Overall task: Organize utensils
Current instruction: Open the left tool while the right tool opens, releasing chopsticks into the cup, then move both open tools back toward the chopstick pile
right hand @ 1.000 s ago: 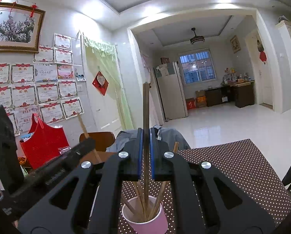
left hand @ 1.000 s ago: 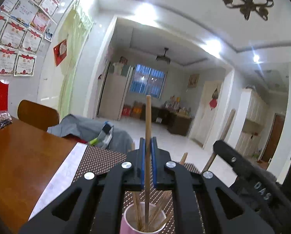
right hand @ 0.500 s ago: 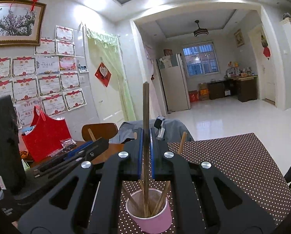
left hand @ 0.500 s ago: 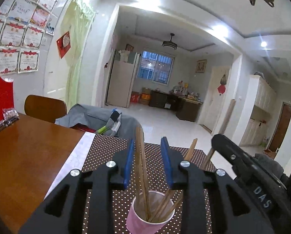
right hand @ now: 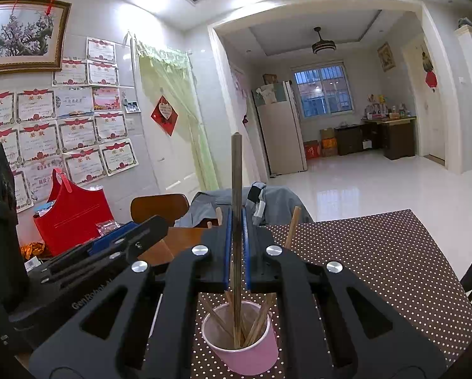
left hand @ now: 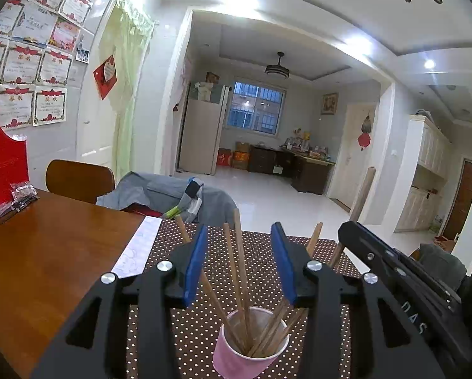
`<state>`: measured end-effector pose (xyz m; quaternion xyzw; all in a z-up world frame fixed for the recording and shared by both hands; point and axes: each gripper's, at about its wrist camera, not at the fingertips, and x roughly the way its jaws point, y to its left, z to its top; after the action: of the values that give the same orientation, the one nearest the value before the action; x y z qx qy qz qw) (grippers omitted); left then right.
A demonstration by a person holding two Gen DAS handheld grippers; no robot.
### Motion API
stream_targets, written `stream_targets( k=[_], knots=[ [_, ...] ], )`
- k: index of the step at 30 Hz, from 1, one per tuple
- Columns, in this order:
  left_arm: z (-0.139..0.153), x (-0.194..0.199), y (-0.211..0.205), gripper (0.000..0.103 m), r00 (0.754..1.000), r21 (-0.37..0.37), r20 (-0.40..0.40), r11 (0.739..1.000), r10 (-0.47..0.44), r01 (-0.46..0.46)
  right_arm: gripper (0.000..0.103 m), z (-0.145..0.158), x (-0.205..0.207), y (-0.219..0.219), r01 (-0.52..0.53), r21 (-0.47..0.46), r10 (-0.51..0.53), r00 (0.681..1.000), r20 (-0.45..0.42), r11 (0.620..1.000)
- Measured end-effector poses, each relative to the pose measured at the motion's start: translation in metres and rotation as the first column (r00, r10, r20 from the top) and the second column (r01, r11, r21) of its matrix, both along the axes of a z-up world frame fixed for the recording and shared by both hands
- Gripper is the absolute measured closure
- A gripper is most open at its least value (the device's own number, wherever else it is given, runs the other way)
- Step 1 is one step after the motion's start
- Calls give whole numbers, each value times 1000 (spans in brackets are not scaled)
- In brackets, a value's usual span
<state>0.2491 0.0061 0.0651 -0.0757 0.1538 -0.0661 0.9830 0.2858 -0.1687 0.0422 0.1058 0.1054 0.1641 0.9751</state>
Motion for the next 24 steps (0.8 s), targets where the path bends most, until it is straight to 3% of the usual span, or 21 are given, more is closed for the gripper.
stream_targets(
  k=[16, 21, 24],
  knots=[
    [1, 2, 0, 57, 1000, 26, -20, 999, 19, -18, 94, -1, 1, 0, 5, 13, -4, 1000, -21, 1000],
    [1, 2, 0, 57, 999, 34, -19, 999, 26, -26, 63, 0, 0, -3, 16, 22, -16, 1000, -16, 1000],
    [1, 3, 0, 57, 999, 38, -25, 999, 28, -27, 62, 1, -2, -3, 18, 16, -18, 1000, -5, 1000]
  ],
)
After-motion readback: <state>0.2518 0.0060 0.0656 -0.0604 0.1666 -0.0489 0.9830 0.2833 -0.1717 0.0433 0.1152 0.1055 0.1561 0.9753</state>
